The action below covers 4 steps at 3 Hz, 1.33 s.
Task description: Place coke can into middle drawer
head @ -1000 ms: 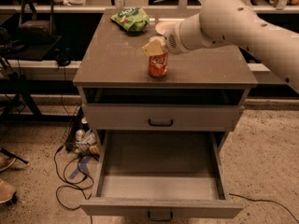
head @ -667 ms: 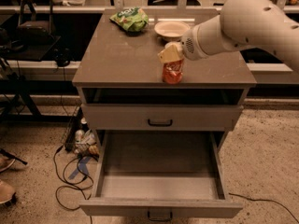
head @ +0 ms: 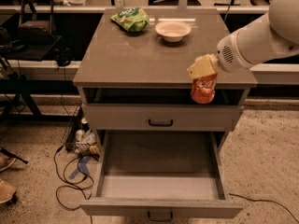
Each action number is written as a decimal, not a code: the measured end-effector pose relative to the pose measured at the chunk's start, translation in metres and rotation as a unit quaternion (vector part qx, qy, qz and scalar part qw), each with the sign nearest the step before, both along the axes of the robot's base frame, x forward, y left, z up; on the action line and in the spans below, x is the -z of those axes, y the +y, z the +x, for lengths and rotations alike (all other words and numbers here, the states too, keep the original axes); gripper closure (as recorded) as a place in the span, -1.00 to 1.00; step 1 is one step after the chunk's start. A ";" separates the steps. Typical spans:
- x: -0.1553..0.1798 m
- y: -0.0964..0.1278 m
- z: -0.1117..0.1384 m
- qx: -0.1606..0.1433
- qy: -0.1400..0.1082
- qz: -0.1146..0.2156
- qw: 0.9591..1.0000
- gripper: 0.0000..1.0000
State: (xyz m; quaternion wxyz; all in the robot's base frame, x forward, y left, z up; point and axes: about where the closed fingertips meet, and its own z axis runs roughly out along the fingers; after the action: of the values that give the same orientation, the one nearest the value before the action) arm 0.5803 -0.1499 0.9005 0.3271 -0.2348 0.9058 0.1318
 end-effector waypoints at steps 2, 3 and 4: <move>0.034 0.020 -0.007 -0.031 0.023 -0.029 0.999 1.00; 0.099 0.059 -0.029 -0.094 0.059 -0.074 0.991 1.00; 0.196 0.094 -0.070 -0.159 0.135 -0.103 0.973 1.00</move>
Offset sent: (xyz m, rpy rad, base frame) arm -0.0188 0.0515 -0.0967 -0.1641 0.1313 0.1694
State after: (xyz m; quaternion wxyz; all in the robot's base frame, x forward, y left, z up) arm 0.5106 -0.0558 0.7049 0.1502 -0.3880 0.9016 0.1183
